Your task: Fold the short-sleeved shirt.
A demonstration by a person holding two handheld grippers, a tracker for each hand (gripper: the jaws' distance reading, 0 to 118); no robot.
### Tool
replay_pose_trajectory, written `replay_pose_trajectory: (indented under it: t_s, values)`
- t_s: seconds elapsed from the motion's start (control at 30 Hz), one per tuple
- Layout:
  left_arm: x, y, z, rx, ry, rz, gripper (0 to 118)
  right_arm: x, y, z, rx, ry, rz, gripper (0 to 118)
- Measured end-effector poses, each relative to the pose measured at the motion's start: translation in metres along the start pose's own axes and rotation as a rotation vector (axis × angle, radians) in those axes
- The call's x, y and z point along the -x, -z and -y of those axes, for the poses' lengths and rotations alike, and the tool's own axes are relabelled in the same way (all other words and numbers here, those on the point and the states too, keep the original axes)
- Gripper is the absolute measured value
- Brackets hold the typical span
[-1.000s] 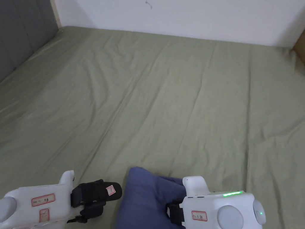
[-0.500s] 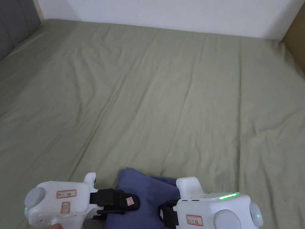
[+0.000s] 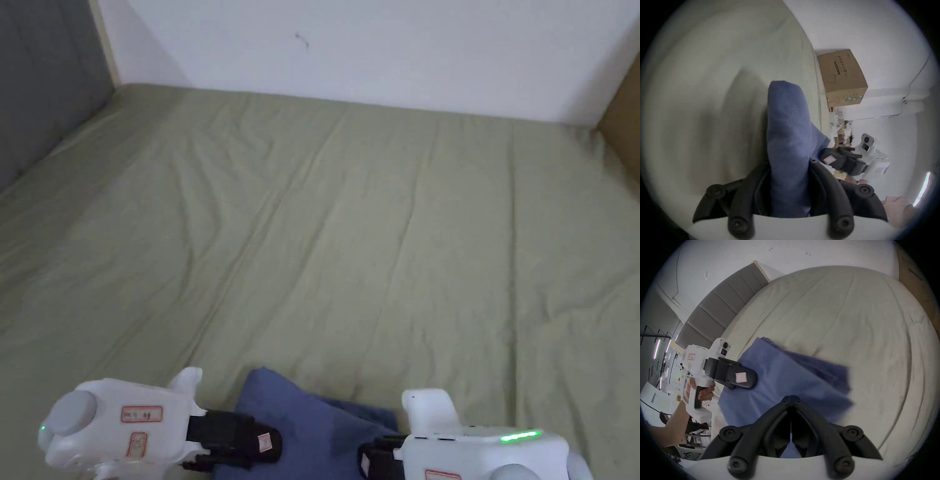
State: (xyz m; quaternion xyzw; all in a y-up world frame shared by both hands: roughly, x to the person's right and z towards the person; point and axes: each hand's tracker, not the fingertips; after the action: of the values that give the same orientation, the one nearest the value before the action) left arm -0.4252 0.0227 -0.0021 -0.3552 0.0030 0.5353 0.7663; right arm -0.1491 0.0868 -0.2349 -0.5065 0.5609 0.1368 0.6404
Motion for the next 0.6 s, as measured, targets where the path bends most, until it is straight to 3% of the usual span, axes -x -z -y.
replay_pose_trajectory:
  t_s: [0.37,0.47,0.6]
  values:
    - [0.037,-0.176,-0.055,-0.155,0.067,-0.571,28,-0.022,-0.029,-0.003,-0.112,0.11,0.072,0]
    - [0.043,-0.216,-0.076,-0.121,0.078,-0.796,28,-0.028,-0.029,-0.005,-0.108,0.126,0.094,0]
    - [0.057,-0.248,-0.091,-0.095,0.107,-0.961,28,-0.038,-0.025,-0.006,-0.101,0.151,0.134,0]
